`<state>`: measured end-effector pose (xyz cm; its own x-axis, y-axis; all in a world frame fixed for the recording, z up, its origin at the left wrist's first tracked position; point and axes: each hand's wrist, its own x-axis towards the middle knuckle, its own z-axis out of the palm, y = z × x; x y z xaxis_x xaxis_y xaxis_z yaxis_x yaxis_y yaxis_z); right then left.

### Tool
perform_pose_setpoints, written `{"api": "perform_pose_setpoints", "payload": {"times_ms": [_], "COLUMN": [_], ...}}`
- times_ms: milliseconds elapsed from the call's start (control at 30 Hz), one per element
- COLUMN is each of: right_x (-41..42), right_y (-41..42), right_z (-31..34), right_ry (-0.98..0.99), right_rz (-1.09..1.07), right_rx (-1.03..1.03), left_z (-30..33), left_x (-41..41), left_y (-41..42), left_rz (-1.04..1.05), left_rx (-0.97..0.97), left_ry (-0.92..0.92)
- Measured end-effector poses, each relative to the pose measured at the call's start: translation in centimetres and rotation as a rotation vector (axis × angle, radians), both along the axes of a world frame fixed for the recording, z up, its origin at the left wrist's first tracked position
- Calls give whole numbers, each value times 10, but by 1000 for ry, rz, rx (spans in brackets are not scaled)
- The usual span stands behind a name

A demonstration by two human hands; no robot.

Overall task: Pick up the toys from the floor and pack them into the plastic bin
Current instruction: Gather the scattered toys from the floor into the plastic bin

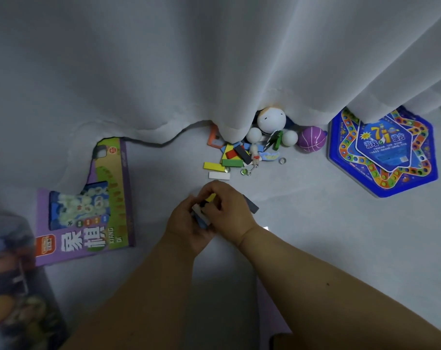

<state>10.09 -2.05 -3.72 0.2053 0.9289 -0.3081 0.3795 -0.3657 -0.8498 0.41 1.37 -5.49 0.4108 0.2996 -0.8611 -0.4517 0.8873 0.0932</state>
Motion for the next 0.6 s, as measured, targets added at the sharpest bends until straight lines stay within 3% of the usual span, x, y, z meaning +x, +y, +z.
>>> {"api": "perform_pose_setpoints", "payload": {"times_ms": [100, 200, 333, 600], "right_x": [1, 26, 64, 67], "right_y": [5, 11, 14, 37], "right_z": [3, -12, -40, -54], "right_ry": [-67, -149, -280, -485], "right_rz": [-336, -561, -480, -109], "right_rx": [156, -16, -313, -259], "left_z": [-3, 1, 5, -4], "left_x": [-6, -13, -22, -49], "left_y": [2, 5, 11, 12], "left_rz": [-1, -45, -62, -121], "left_rx": [3, -4, -1, 169], "left_ry": [79, 158, 163, 407]}}
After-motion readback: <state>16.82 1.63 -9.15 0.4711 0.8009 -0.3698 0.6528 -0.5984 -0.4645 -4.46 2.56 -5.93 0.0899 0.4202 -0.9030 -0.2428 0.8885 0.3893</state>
